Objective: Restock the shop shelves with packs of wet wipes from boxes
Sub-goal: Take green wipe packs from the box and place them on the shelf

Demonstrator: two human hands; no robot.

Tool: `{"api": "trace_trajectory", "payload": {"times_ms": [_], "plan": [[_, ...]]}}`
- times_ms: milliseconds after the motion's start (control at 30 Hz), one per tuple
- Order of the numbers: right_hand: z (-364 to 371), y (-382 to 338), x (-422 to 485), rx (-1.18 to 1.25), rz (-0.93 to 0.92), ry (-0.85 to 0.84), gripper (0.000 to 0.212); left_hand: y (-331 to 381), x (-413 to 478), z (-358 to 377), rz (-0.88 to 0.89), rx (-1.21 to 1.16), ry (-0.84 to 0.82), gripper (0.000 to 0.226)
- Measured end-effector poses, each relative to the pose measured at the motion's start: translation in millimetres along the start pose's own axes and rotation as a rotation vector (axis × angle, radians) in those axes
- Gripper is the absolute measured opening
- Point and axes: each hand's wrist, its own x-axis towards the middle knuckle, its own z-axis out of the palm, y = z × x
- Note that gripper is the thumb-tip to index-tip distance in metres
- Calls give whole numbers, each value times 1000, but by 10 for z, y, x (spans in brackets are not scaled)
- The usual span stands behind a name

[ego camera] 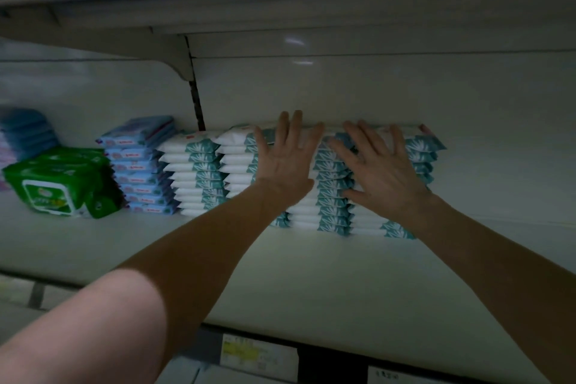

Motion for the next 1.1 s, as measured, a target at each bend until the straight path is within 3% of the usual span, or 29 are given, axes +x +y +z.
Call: {"api": "trace_trajectory", "payload": {"times_ms": [200,367,600,900,1100], "plan": [[56,92,-163,-76,100,-20,127,126,22,135,9,47,-24,111],[103,74,-131,-74,162,-109,131,137,44,165,-5,56,-35,111],[-168,30,-122,31,133,-186,102,115,0,-17,-7,12,-89,106],[-511,-392,12,127,10,-134,95,-122,-302,-134,-58,-19,-31,105],[-493,-769,155,126,-29,-123,97,-539,-546,-155,-135,-16,-97,102]]}}
